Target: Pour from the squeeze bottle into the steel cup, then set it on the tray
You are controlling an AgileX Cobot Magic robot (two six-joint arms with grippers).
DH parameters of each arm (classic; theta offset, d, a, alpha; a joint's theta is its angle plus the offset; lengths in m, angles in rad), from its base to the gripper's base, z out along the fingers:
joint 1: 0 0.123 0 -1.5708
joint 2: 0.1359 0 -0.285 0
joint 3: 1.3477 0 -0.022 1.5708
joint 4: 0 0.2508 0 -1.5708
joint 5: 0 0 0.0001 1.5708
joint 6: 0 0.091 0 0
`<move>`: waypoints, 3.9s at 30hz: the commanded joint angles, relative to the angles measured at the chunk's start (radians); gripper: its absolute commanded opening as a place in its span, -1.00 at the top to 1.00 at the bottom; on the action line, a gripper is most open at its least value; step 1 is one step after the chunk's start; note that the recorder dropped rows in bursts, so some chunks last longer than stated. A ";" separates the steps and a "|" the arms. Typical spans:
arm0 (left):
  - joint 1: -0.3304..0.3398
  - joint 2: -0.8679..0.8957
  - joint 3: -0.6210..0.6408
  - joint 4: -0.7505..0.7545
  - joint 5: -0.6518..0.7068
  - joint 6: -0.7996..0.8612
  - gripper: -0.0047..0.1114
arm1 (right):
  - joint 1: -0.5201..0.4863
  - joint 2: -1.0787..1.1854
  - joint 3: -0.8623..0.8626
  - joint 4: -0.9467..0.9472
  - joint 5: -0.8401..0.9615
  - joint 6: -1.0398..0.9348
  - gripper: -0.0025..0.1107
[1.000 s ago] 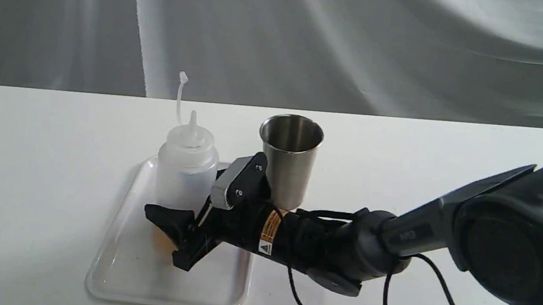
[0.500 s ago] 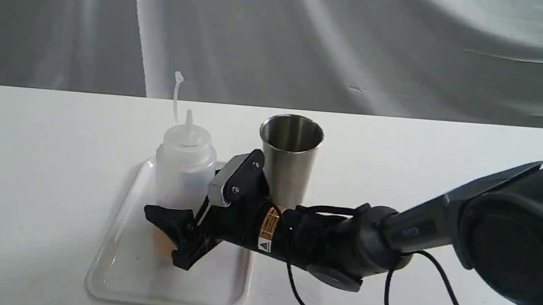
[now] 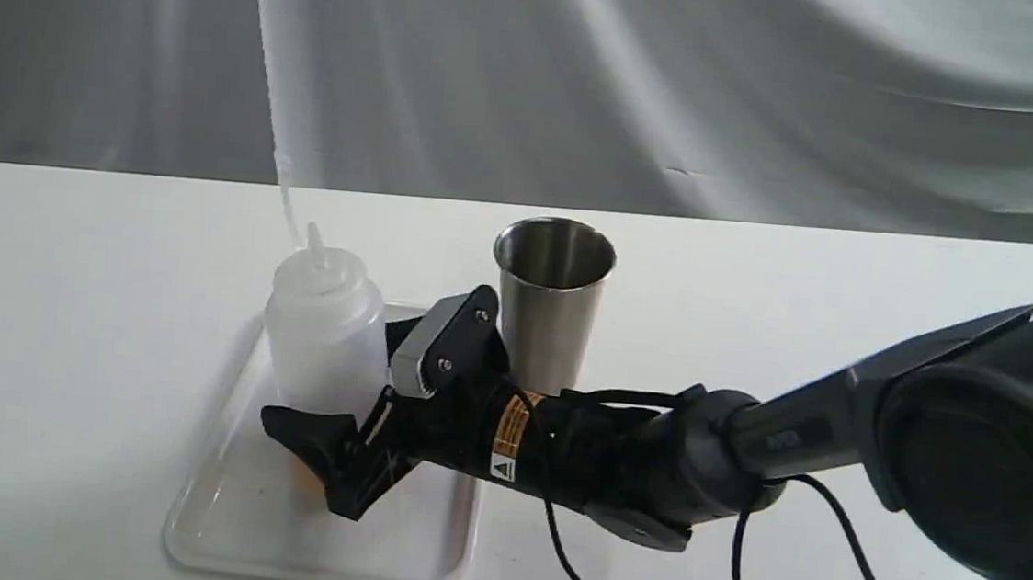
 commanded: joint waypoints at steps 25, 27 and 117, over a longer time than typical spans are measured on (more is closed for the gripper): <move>0.003 -0.005 0.004 0.001 -0.007 -0.003 0.78 | 0.004 -0.028 0.003 -0.030 -0.005 0.010 -0.79; 0.003 -0.005 0.004 0.001 -0.007 -0.003 0.78 | 0.004 -0.028 0.003 -0.030 -0.005 0.010 -0.90; 0.003 -0.005 0.004 0.001 -0.007 -0.003 0.78 | -0.118 -0.937 0.579 -0.202 0.116 0.154 -0.90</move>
